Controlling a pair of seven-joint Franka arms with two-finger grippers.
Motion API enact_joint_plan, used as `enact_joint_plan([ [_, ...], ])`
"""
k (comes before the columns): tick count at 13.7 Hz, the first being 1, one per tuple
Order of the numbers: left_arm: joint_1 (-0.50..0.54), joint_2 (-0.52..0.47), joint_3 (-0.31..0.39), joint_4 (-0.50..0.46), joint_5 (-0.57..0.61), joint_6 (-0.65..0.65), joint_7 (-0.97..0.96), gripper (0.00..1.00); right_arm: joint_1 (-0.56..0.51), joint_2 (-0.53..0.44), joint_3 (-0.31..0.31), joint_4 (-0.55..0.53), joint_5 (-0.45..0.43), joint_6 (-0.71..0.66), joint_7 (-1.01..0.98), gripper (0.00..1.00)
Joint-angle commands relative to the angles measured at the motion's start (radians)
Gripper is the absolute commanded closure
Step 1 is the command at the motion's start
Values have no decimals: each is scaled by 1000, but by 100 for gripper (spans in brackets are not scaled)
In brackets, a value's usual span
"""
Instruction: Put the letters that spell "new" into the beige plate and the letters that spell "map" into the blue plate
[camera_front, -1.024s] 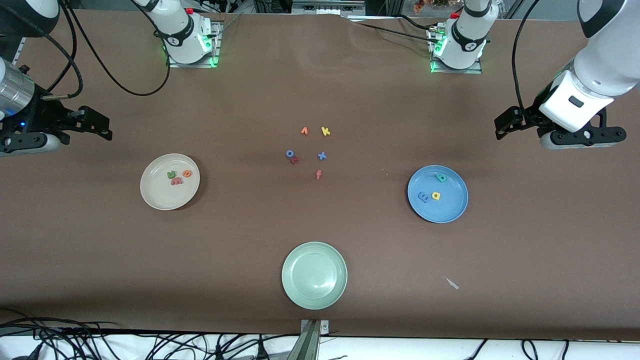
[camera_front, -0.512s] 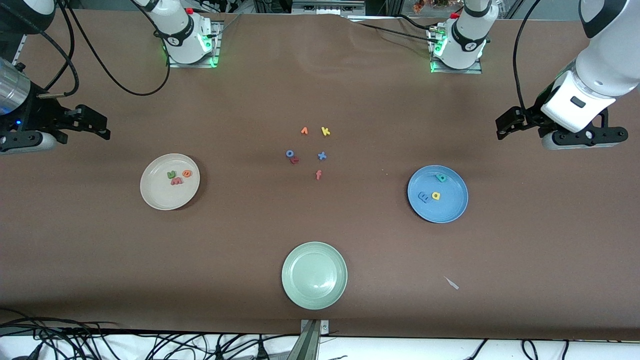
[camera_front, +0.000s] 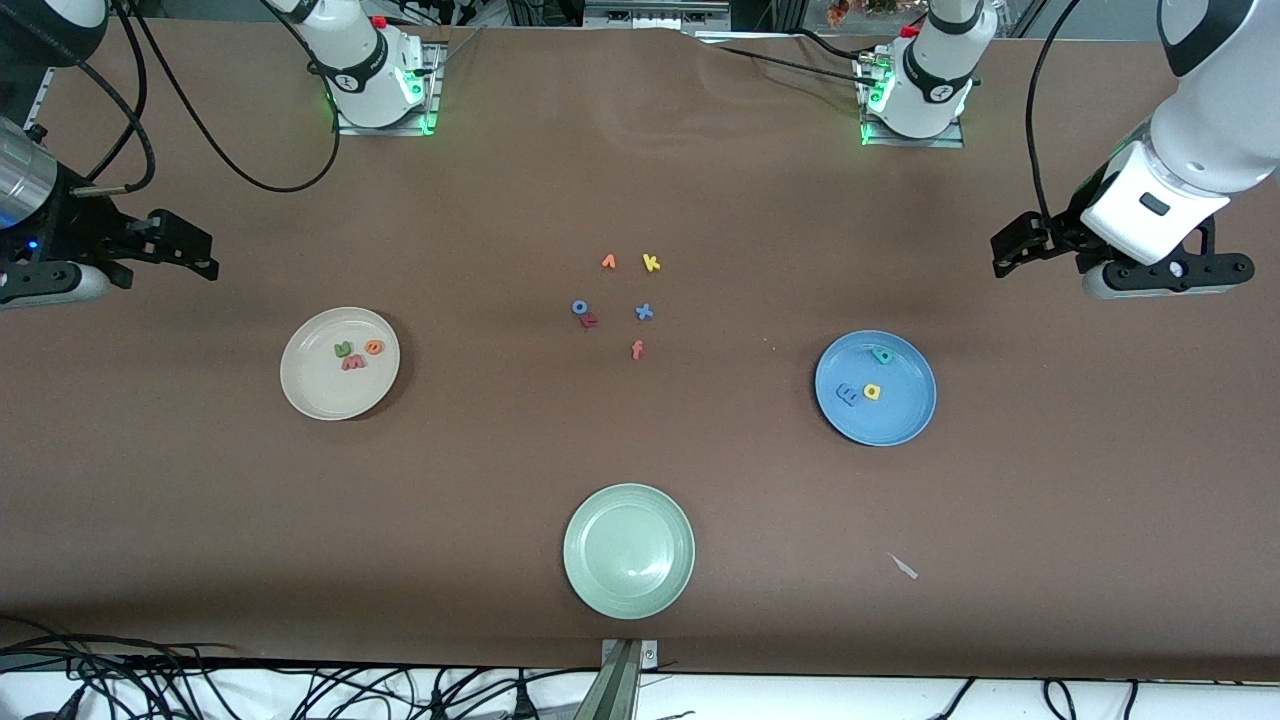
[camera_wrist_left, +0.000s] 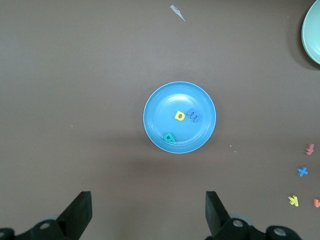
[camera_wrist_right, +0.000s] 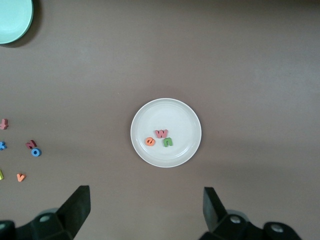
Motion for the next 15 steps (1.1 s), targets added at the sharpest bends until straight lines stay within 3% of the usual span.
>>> enact_joint_plan([
  [1,3,-14,9,7,-19,-22,29,0,-7,6,7,20,7,-19,-7,0],
  [15,0,-12,0,3,-21,-24,17,0,-7,14,7,17,-14,-22,-8,0],
])
